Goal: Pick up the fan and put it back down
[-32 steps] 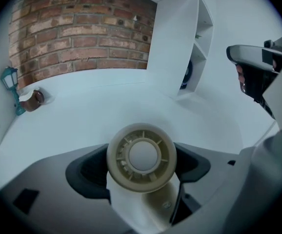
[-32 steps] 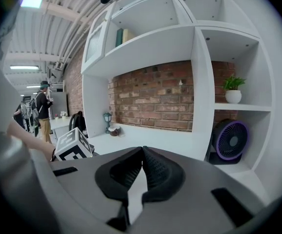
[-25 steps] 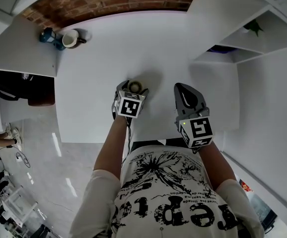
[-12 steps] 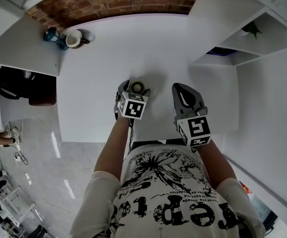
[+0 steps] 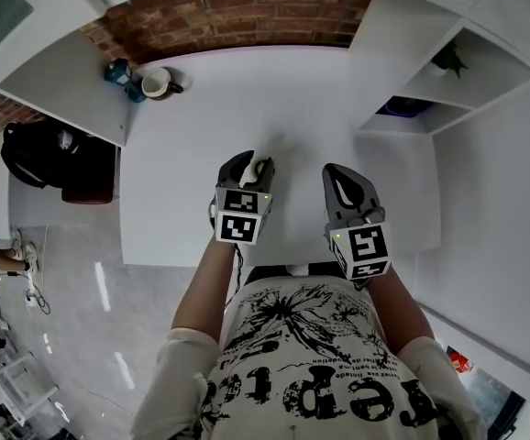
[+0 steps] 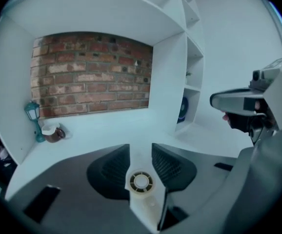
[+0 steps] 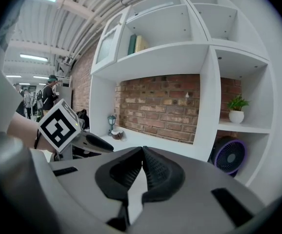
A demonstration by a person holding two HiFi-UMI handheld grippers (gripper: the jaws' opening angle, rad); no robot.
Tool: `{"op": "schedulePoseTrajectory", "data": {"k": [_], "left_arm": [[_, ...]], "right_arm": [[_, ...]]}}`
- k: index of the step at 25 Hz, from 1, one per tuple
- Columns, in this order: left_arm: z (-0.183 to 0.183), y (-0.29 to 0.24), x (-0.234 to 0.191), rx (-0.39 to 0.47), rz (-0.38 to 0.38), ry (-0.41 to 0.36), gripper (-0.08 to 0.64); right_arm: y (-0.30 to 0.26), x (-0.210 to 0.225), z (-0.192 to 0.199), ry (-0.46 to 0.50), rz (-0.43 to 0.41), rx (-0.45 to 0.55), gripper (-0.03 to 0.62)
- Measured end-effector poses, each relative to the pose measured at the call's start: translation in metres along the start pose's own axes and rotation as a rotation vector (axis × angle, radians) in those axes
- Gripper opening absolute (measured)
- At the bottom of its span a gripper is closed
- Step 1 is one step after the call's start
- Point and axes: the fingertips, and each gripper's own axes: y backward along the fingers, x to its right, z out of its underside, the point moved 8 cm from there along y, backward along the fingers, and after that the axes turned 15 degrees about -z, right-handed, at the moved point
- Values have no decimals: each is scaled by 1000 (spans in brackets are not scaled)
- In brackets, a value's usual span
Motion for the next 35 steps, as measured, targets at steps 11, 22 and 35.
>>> {"op": "schedulePoseTrajectory", "data": {"k": [11, 22, 35], "left_arm": [[-24, 95, -27, 229, 39, -5, 15], [-45, 191, -47, 528, 146, 19, 15], [-34, 223, -67, 613, 159, 124, 14]], "right_arm": [[27, -45, -23, 22, 22, 81, 15], [55, -72, -52, 72, 12, 190, 15], [63, -97, -55, 88, -14, 242, 14]]}}
